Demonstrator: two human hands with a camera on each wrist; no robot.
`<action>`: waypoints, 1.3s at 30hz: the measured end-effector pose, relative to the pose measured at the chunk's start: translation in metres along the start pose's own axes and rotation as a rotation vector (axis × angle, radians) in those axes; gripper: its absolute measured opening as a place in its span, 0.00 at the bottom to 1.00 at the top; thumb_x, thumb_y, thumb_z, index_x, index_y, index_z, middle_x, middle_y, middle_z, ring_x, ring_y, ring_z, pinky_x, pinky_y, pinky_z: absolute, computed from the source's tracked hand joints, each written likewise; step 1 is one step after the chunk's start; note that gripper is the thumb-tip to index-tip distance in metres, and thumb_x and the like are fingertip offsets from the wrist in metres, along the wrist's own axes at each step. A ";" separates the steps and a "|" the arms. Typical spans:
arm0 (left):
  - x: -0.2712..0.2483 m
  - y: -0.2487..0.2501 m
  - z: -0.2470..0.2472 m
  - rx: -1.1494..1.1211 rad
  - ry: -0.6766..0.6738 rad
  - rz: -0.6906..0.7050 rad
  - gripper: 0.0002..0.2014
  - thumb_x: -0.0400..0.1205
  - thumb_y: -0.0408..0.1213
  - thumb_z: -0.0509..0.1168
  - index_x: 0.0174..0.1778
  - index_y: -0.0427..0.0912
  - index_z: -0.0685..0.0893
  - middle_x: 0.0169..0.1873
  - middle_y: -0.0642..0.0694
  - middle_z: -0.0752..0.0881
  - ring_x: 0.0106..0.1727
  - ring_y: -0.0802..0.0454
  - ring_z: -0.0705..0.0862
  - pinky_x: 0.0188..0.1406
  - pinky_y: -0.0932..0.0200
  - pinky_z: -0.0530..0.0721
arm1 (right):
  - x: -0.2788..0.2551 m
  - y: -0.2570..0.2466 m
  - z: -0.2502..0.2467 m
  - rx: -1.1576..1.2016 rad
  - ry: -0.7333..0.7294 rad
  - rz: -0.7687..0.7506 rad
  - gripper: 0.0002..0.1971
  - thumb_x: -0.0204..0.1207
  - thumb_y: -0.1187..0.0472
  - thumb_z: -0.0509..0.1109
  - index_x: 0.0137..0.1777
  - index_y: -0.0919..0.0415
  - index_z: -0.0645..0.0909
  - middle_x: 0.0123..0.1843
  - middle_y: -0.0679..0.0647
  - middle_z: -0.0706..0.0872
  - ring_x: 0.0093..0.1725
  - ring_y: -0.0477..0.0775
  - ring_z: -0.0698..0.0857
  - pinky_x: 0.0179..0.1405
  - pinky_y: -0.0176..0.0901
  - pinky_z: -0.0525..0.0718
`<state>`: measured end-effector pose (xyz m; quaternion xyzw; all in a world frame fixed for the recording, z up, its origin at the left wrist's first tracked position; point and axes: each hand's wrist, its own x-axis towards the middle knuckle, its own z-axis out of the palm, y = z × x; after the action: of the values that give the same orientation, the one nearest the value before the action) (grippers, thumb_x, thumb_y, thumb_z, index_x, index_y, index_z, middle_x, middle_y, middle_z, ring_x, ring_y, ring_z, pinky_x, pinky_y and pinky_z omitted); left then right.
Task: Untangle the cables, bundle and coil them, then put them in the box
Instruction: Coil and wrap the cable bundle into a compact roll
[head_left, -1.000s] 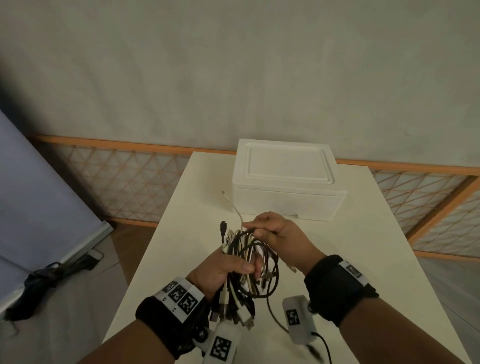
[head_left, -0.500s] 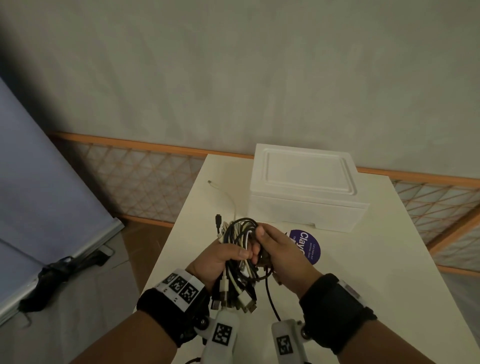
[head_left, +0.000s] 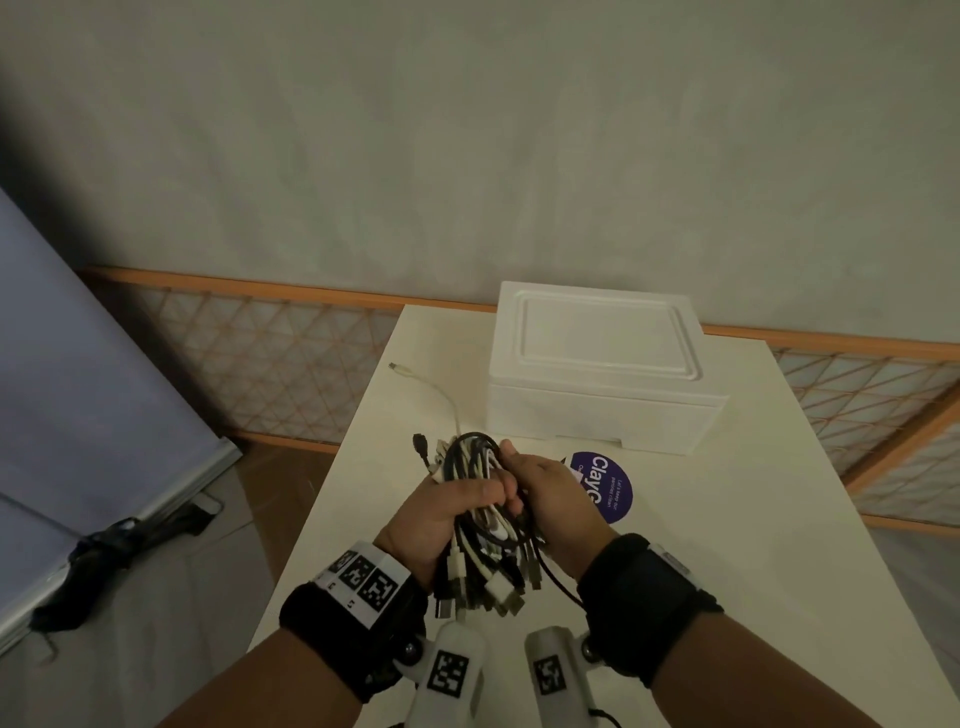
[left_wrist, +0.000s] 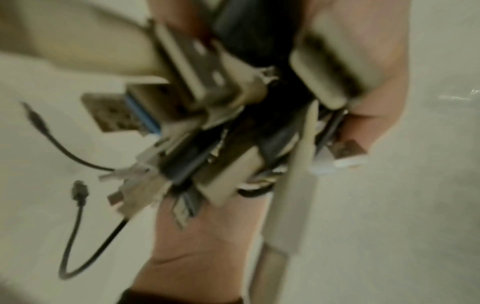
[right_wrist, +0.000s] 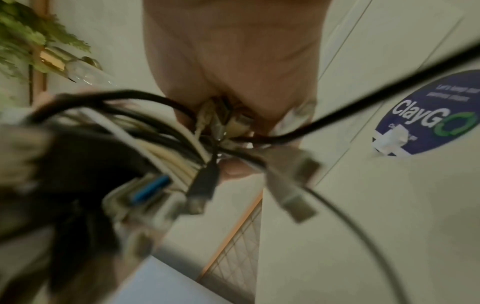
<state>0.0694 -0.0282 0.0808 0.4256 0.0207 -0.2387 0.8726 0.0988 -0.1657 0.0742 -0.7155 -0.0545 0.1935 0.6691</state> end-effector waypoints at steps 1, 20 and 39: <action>0.002 0.003 0.001 -0.033 0.077 0.010 0.11 0.58 0.35 0.78 0.32 0.37 0.87 0.33 0.41 0.84 0.35 0.47 0.85 0.39 0.54 0.85 | -0.001 0.005 -0.001 -0.161 0.027 0.013 0.22 0.86 0.51 0.55 0.32 0.54 0.80 0.31 0.54 0.83 0.33 0.52 0.83 0.45 0.50 0.83; 0.013 0.019 -0.019 0.098 0.584 0.168 0.11 0.78 0.27 0.68 0.56 0.35 0.88 0.50 0.42 0.91 0.46 0.54 0.91 0.35 0.61 0.86 | -0.023 -0.027 -0.030 -1.311 -0.335 -0.517 0.13 0.83 0.55 0.59 0.61 0.54 0.83 0.52 0.51 0.82 0.50 0.55 0.83 0.47 0.52 0.82; 0.004 0.013 -0.010 0.171 0.342 0.045 0.10 0.73 0.38 0.72 0.43 0.34 0.88 0.34 0.35 0.84 0.32 0.42 0.83 0.32 0.54 0.81 | -0.014 -0.036 -0.011 -0.971 -0.311 -0.683 0.13 0.73 0.50 0.67 0.45 0.55 0.91 0.42 0.51 0.85 0.44 0.43 0.81 0.41 0.38 0.81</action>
<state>0.0804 -0.0152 0.0831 0.5330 0.1386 -0.1442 0.8221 0.0963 -0.1770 0.1126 -0.8441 -0.4595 0.0233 0.2753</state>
